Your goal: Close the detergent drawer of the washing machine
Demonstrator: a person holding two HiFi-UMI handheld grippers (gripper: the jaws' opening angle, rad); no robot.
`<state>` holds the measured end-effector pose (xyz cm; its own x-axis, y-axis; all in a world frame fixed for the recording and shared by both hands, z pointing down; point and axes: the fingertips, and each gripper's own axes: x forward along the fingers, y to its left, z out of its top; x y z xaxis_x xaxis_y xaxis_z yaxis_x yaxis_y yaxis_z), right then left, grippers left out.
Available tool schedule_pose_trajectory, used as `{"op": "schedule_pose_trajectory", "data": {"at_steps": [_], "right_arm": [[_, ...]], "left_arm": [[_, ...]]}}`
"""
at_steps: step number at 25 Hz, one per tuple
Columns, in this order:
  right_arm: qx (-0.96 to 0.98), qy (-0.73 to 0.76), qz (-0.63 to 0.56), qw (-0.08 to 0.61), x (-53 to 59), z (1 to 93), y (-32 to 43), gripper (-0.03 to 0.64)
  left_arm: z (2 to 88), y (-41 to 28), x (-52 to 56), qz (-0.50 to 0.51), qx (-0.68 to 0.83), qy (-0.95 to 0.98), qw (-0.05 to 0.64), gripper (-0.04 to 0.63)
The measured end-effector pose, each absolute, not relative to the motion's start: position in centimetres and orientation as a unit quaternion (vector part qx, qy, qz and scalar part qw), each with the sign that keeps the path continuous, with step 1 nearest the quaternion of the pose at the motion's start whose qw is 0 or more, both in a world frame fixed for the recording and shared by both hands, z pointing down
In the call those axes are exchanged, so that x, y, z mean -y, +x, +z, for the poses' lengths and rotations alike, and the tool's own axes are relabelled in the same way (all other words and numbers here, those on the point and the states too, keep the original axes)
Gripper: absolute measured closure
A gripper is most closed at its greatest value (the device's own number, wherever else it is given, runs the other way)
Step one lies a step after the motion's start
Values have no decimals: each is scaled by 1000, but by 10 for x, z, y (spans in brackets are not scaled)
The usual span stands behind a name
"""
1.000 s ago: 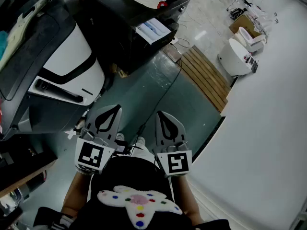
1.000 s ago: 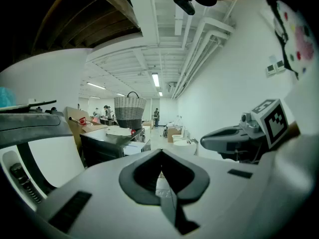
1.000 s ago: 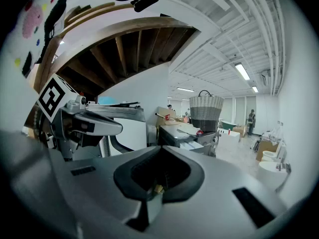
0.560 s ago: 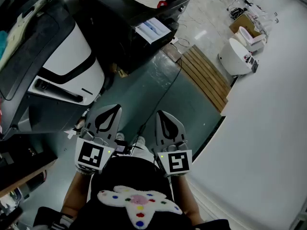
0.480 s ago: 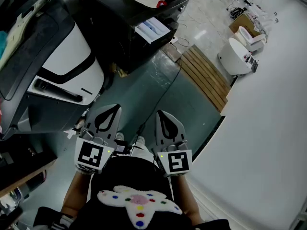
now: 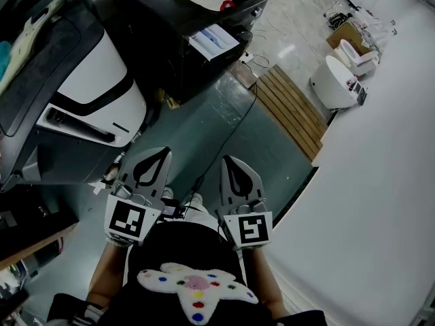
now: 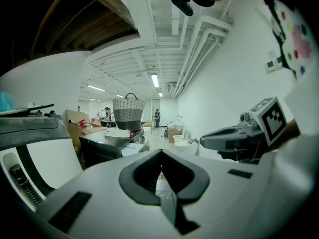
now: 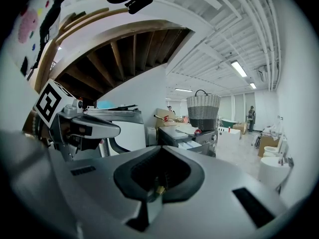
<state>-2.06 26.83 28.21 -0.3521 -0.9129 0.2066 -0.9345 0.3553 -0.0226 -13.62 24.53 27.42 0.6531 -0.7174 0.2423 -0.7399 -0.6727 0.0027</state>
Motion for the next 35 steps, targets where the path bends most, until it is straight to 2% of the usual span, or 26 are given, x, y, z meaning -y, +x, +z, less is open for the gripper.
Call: {"op": "schedule_pose_trajectory", "data": {"at_steps": [15, 35], "right_arm": [[833, 543, 40, 95, -287, 287, 19, 612], [824, 560, 51, 75, -297, 293, 61, 612]], "left_arm": [[288, -108, -267, 115, 442, 886, 86, 586], [282, -73, -274, 106, 445, 887, 61, 586]]}}
